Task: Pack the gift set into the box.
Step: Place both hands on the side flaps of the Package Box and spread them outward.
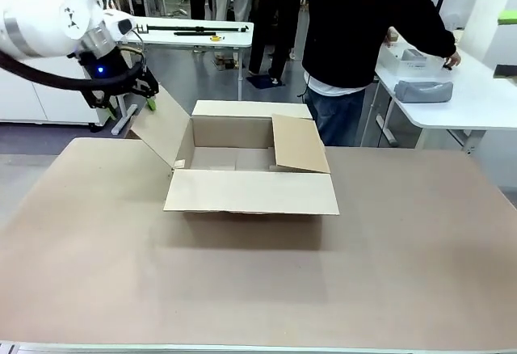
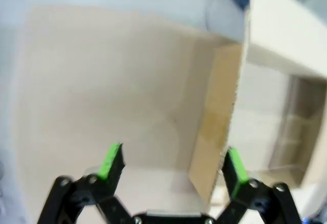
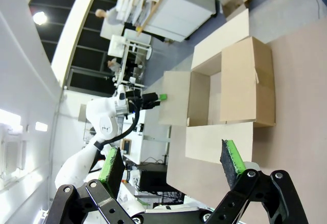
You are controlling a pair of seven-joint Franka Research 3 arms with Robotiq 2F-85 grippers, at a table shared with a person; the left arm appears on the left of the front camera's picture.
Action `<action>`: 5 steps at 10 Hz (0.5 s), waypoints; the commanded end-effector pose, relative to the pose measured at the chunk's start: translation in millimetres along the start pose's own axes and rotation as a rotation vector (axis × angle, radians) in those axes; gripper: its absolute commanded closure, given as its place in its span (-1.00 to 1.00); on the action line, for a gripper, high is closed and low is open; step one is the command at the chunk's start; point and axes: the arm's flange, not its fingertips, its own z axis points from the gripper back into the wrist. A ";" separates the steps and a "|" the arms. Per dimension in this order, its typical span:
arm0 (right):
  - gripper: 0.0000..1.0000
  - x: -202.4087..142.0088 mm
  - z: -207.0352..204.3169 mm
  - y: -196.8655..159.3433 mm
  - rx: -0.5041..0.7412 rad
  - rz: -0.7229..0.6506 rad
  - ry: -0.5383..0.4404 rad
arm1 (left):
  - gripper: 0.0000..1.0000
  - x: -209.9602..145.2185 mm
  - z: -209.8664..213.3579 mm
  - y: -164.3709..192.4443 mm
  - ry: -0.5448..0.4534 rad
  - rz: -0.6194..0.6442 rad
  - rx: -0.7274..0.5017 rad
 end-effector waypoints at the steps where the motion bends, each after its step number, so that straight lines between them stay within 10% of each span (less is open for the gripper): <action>1: -1.00 2.0 -4.6 -0.5 0.027 0.022 -0.010 | -1.00 -5.0 -11.3 24.1 0.156 -0.176 -0.191; 5: -1.00 2.0 -4.6 -0.5 0.027 0.022 -0.010 | -1.00 1.0 -31.4 46.8 0.223 -0.120 -0.348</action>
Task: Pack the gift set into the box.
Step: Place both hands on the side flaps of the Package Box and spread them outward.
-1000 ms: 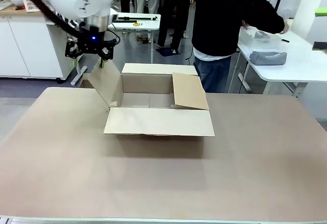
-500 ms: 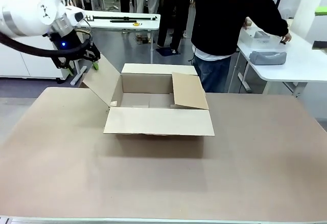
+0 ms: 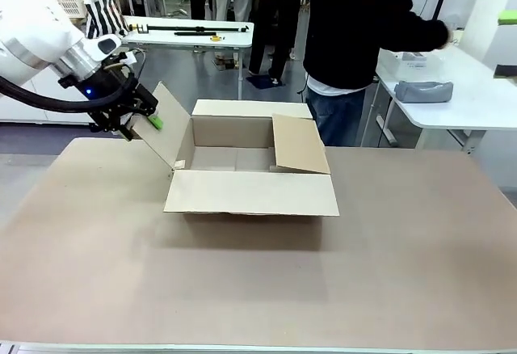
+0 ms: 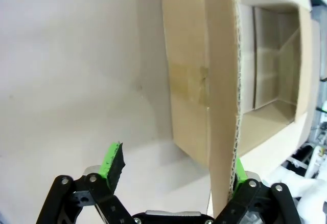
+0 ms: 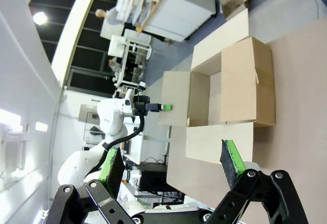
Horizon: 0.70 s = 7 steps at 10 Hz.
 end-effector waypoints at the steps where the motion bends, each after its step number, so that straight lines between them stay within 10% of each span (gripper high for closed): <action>1: -1.00 1.8 -4.6 -0.5 0.027 0.023 -0.011 | -1.00 0.4 -0.7 -13.0 -0.026 -0.026 0.028; 5: -1.00 0.1 -0.1 0.0 0.000 0.000 0.000 | -1.00 0.4 -0.7 -13.0 -0.026 -0.026 0.028; 6: -1.00 11.0 -0.7 16.1 -0.174 0.023 -0.216 | -1.00 0.4 -0.7 -13.0 -0.026 -0.026 0.028; 7: -1.00 18.1 -51.6 34.4 -0.231 0.096 -0.192 | -1.00 0.4 -0.7 -13.0 -0.026 -0.026 0.028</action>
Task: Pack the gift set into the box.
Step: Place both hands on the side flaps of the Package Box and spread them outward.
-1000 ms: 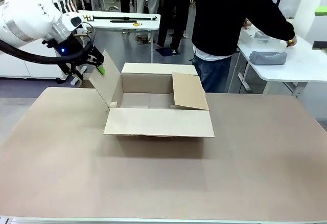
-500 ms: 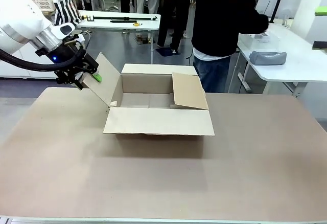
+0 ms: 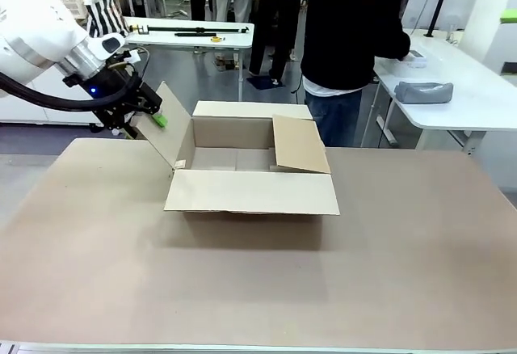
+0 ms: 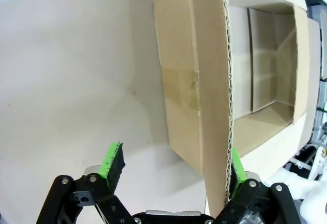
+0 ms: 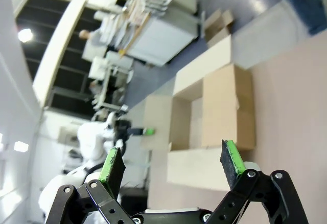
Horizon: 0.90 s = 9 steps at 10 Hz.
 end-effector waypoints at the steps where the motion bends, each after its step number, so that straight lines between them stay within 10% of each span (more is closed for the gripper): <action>1: -1.00 -1.0 -94.7 38.9 -0.203 0.140 -0.016 | -1.00 -2.9 0.3 0.4 -0.004 0.002 0.017; 5: -1.00 -70.0 -250.3 46.2 -0.359 0.317 0.237 | -1.00 -2.9 0.3 0.4 -0.004 0.002 0.017; 8: -1.00 -111.4 -264.1 36.1 -0.231 0.405 0.519 | -1.00 -2.9 0.3 0.4 -0.004 0.002 0.017; 9: -1.00 -117.5 -282.7 31.9 -0.366 0.396 0.331 | -1.00 -2.9 0.3 0.4 -0.004 0.002 0.017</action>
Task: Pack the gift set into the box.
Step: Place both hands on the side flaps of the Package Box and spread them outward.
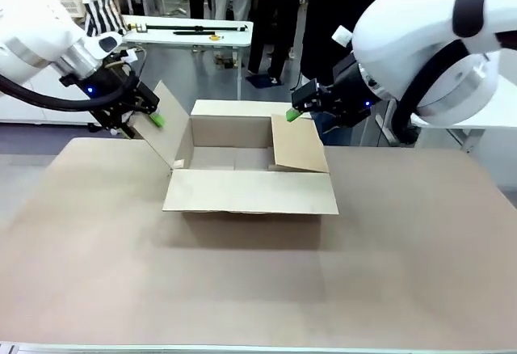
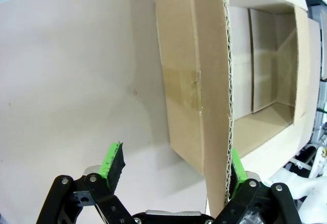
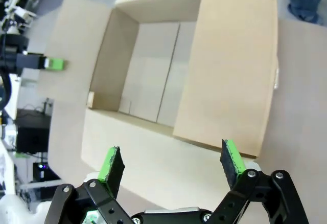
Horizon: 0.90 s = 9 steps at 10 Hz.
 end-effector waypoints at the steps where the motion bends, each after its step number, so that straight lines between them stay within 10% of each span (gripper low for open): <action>1: -1.00 5.6 6.1 -4.9 -0.051 -0.036 -0.077 | -1.00 -2.4 0.4 -0.5 -0.004 0.000 0.016; 3: -1.00 3.0 2.9 -2.6 -0.009 -0.009 -0.021 | -1.00 -2.4 0.4 -0.5 -0.004 0.000 0.016; 7: -1.00 57.0 -74.0 60.6 -0.336 0.129 0.398 | -1.00 -2.4 0.4 -0.5 -0.004 0.000 0.016; 9: -1.00 80.2 -115.2 84.4 -0.398 0.156 0.446 | -1.00 -2.4 0.4 -0.5 -0.004 0.000 0.016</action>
